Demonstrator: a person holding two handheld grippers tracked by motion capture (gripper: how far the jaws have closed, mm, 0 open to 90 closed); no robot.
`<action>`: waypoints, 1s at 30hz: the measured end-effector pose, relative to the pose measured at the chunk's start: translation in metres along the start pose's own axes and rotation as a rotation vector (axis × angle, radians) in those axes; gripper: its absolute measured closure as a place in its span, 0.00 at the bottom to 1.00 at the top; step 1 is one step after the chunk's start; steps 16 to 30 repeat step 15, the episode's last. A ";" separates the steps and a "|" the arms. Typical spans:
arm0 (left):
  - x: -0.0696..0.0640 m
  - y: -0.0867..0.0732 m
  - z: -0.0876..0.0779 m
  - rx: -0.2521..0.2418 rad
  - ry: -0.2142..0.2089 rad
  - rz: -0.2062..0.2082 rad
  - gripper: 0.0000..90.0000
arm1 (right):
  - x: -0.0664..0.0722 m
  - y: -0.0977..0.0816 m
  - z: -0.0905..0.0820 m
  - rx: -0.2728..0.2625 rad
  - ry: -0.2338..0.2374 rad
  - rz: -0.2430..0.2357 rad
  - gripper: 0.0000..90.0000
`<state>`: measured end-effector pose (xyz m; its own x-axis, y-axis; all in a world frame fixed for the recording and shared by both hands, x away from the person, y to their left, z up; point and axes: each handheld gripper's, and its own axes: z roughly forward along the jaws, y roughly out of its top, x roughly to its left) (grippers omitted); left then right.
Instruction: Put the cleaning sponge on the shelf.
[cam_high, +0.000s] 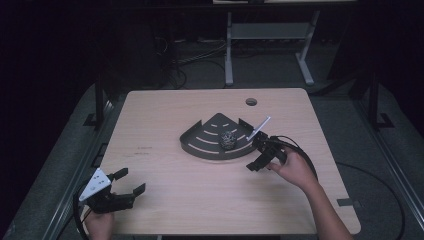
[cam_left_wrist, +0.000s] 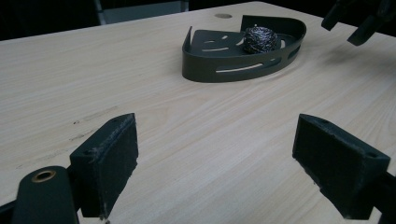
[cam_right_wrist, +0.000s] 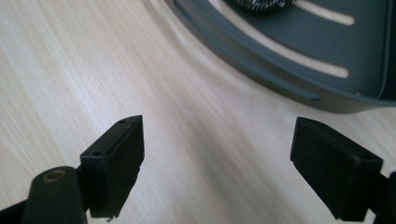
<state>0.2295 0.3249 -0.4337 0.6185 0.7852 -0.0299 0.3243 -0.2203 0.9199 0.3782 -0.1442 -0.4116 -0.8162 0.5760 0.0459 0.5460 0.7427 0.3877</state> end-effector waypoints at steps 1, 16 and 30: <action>0.000 0.000 0.000 0.001 0.000 0.001 0.15 | 0.001 -0.002 0.001 0.002 -0.001 0.001 0.19; 0.000 -0.001 0.002 0.013 0.000 0.006 0.15 | 0.012 -0.032 0.006 -0.033 0.007 0.017 0.19; 0.000 -0.001 0.002 0.013 0.000 0.006 0.15 | 0.012 -0.032 0.006 -0.033 0.007 0.017 0.19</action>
